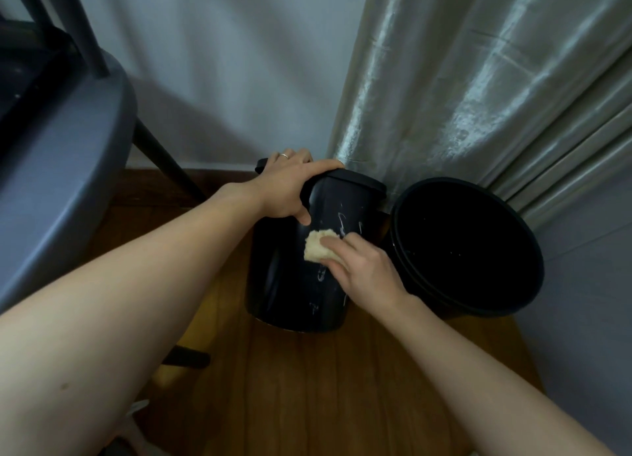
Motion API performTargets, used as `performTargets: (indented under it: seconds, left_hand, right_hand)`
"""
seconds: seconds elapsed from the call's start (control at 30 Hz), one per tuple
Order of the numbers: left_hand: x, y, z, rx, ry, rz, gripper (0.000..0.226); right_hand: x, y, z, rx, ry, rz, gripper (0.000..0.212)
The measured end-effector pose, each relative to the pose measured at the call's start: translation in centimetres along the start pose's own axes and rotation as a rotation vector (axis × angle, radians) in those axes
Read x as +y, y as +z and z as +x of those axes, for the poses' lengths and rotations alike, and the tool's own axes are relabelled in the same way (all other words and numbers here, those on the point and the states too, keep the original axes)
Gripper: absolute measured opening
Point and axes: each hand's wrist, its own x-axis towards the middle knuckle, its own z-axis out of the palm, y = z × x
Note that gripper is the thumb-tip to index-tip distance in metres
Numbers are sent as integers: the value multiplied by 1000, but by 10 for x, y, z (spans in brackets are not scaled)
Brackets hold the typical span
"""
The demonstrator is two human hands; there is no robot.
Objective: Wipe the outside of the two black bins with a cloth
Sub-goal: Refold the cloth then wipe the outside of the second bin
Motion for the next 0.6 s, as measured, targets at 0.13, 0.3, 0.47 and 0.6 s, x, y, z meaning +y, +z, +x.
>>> performTargets:
  seconds: [0.13,0.3,0.47,0.6]
  left_hand:
    - [1,0,0,-5,0,8,108]
    - [1,2,2,-9,12,23,110]
    - [0,4,2,1,27,21,110]
    - [0,4,3,-9,16,20,110]
  right_hand:
    - [4,-7,6,-41,-20,-48,31]
    - [6,-20,49,120,193,-43,34]
    - [3,-27,68,78,119,-57,35]
    - [24,-38,59,112,149,-88,31]
